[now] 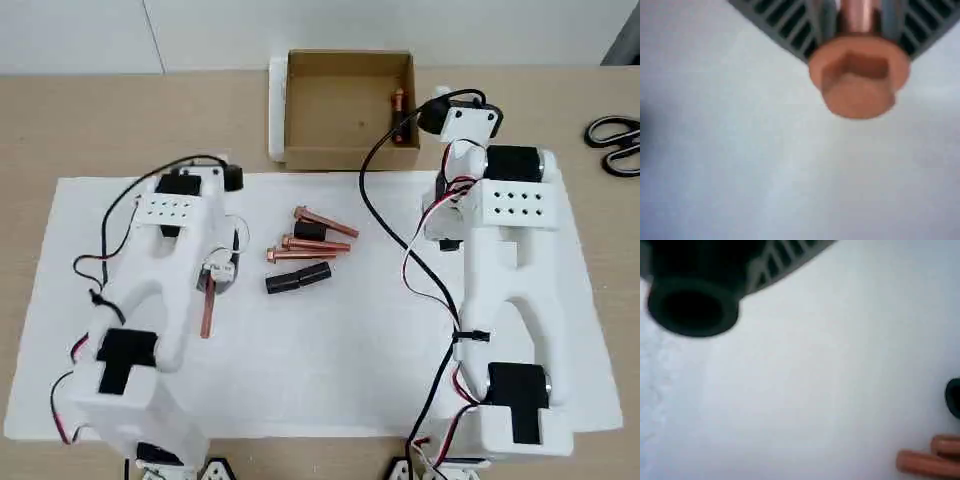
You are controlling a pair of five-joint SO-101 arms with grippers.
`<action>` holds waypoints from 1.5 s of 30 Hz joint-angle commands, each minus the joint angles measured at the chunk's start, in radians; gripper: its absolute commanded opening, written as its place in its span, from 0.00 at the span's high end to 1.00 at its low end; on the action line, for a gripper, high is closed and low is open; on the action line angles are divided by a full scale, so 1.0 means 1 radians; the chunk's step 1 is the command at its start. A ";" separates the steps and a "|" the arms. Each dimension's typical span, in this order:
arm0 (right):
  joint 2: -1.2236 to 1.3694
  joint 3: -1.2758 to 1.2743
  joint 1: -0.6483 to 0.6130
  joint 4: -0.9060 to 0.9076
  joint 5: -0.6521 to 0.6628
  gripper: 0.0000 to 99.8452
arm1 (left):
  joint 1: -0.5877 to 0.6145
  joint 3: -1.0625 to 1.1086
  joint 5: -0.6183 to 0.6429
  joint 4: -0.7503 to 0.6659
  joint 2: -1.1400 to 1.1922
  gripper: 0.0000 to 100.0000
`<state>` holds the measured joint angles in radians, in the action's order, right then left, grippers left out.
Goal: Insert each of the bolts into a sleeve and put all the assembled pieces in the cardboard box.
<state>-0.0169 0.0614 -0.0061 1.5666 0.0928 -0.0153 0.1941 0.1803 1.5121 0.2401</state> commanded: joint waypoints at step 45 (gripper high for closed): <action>-0.090 0.018 -0.005 -0.019 0.002 0.99 | 0.066 -0.168 0.209 -0.086 0.061 0.99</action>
<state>-0.0215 0.0614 -0.0061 1.5666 0.0928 0.0491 0.0667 0.3982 1.4446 0.3107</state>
